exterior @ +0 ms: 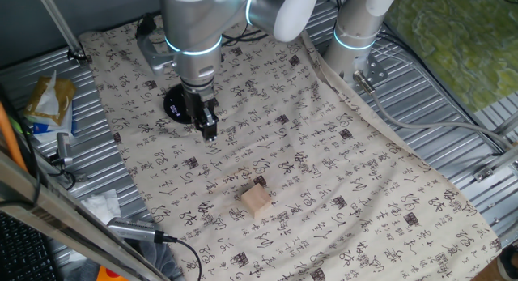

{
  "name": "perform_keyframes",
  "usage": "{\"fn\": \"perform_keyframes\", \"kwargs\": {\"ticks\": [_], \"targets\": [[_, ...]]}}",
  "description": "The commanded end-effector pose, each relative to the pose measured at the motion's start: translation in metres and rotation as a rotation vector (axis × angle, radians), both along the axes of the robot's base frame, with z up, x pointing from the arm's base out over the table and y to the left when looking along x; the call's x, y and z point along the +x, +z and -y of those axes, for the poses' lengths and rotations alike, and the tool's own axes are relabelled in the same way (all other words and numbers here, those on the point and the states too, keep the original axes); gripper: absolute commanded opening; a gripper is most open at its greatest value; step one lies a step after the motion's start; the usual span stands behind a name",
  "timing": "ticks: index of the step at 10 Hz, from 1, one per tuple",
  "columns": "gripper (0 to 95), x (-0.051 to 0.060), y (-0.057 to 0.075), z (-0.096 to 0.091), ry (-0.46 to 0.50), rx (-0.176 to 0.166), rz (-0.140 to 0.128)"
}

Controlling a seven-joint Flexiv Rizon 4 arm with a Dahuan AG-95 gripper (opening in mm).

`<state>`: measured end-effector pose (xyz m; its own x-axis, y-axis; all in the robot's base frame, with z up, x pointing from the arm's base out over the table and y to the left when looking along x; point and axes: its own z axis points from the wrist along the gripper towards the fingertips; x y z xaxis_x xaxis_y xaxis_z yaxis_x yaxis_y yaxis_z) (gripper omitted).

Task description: Place the block on the scale

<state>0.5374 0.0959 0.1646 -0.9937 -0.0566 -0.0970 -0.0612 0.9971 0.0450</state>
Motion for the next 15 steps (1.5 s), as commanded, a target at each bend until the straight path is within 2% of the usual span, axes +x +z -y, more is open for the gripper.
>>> {"fn": "perform_keyframes", "kwargs": {"ticks": [1,5,7,9,10,11,13,15], "targets": [[57.0,0.000,0.000,0.001,0.010,-0.006,-0.001],[57.0,-0.001,-0.001,0.002,0.078,-0.015,-0.004],[57.0,-0.006,-0.005,0.008,0.106,-0.010,-0.004],[57.0,-0.012,-0.010,0.015,0.119,0.001,-0.026],[57.0,-0.013,-0.010,0.015,0.123,0.000,-0.029],[38.0,-0.014,-0.011,0.016,0.120,0.005,-0.046],[38.0,-0.014,-0.012,0.016,0.095,0.013,-0.049],[38.0,-0.014,-0.012,0.016,0.112,0.005,-0.025]]}}
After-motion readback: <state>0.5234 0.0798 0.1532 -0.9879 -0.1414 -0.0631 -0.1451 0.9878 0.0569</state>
